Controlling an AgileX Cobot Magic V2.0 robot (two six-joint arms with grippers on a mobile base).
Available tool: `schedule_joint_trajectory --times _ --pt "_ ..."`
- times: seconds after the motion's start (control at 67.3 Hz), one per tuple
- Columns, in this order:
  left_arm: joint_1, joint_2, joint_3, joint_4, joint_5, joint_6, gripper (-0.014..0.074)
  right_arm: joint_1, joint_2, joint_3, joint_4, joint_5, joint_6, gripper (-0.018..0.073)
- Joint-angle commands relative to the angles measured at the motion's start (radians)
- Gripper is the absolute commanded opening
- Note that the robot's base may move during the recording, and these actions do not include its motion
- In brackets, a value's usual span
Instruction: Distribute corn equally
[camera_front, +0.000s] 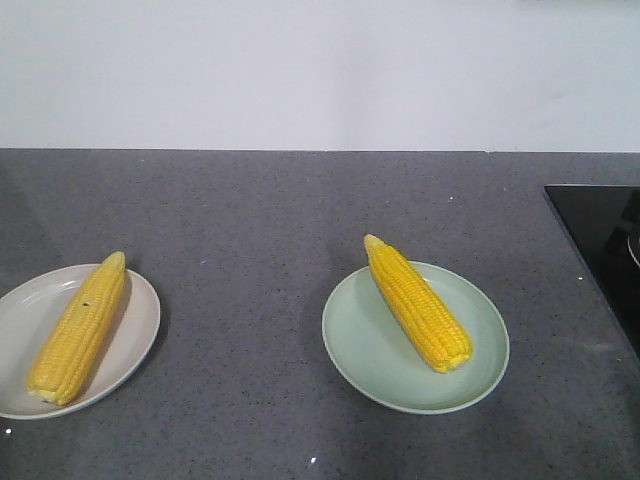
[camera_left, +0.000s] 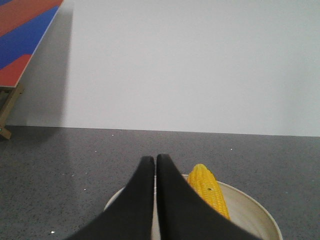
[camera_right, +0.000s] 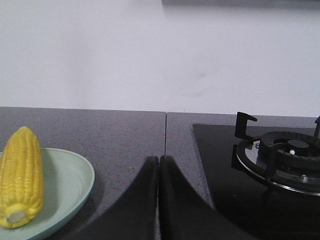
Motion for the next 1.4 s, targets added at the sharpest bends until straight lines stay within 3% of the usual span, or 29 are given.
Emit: schedule_joint_trajectory --times 0.0,0.372,0.58,1.382 --pt "0.004 -0.016 -0.016 -0.001 -0.074 -0.013 -0.0006 -0.008 -0.009 0.009 0.011 -0.082 -0.007 -0.0008" --pt "0.004 -0.016 -0.016 -0.001 -0.074 -0.013 -0.0006 -0.008 -0.005 0.008 0.015 -0.081 -0.010 -0.0008" --pt "0.004 -0.016 -0.016 -0.001 -0.074 -0.013 -0.0006 -0.008 -0.005 0.009 0.063 -0.082 -0.094 -0.0008" --pt "0.004 -0.016 -0.016 -0.001 -0.074 -0.013 -0.0006 -0.008 -0.005 0.008 0.063 -0.081 -0.088 -0.0008"
